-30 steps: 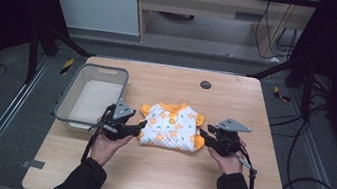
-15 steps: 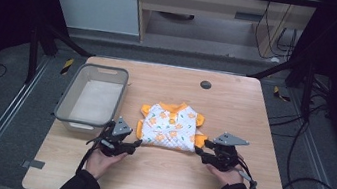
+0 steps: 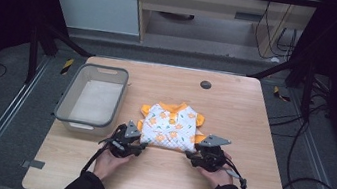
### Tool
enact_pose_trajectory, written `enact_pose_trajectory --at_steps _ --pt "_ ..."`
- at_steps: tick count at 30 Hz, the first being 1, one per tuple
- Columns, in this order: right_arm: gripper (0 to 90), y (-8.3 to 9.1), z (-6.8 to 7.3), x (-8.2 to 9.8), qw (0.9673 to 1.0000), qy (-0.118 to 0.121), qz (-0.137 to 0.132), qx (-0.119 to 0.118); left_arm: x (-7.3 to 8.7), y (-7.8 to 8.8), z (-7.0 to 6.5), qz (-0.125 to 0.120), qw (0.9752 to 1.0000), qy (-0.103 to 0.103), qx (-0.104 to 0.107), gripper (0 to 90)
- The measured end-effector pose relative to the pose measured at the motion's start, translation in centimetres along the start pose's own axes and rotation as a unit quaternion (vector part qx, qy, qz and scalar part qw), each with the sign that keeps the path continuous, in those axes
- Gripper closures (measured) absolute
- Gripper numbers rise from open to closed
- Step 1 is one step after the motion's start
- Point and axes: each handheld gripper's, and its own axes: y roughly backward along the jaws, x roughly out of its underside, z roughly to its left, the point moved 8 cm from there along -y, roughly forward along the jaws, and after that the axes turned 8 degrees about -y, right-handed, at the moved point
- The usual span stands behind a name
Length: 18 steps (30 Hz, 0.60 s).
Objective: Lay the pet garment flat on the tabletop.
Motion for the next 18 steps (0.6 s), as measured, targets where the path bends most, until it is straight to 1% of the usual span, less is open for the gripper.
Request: enact_pose_trajectory --at_steps 1,2,4,6,8,9,12,18 --pt "55.3 -0.12 0.05 0.11 1.0000 0.000 0.004 0.001 0.02 -0.02 0.03 0.001 1.0000 0.002 0.001 60.1" --pt "57.9 -0.26 0.00 0.20 0.9999 0.007 0.007 0.006 0.00 -0.01 0.03 0.000 1.0000 0.006 0.003 62.4" --pt "65.4 -0.34 -0.02 0.23 0.9998 0.014 0.010 0.013 0.02 -0.09 0.03 0.002 1.0000 0.007 0.007 66.8" --pt "71.0 -0.29 0.01 0.17 0.9998 0.008 0.013 0.010 0.01 -0.31 -0.05 0.002 1.0000 0.005 0.007 71.7" --pt "76.3 -0.32 0.03 0.07 0.9998 0.007 0.012 0.013 -0.09 -0.51 -0.18 0.000 0.9999 0.005 0.011 76.8" --pt "77.8 -0.33 0.06 0.06 0.9998 0.007 0.013 0.013 -0.10 -0.57 -0.21 0.003 0.9999 0.004 0.011 79.5" --pt "80.9 -0.26 0.29 0.00 0.9998 0.004 0.017 0.007 -0.13 -0.76 -0.38 0.005 0.9997 0.007 0.022 86.4" --pt "81.8 0.18 0.46 -0.17 0.9999 0.001 0.015 -0.004 -0.15 -0.47 -0.45 0.011 0.9995 0.012 0.025 88.5"
